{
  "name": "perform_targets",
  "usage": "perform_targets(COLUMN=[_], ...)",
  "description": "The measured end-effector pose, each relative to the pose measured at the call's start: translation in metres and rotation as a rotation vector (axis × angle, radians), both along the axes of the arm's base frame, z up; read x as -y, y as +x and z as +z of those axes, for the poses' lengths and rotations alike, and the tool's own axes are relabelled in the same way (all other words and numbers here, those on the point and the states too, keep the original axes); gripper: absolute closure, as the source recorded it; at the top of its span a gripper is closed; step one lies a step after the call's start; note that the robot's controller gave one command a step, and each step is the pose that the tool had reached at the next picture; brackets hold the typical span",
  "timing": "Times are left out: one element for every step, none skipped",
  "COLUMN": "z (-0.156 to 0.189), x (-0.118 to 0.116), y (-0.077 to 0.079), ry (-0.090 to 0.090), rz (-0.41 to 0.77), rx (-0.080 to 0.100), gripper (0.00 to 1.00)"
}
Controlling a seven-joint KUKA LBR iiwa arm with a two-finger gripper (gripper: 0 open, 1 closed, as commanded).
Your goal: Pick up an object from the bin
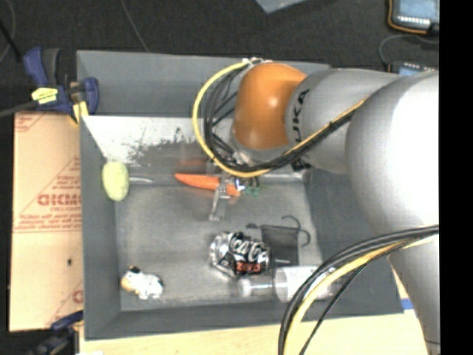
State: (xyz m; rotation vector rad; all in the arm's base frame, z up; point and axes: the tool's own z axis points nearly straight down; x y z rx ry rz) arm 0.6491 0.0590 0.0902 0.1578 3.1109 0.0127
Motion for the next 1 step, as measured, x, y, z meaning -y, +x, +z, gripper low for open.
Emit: perform_targets(z=[-0.0081], x=[0.0067], y=[0.0061], ry=[0.000], rz=[-0.061], rx=[0.004], gripper=[1.00])
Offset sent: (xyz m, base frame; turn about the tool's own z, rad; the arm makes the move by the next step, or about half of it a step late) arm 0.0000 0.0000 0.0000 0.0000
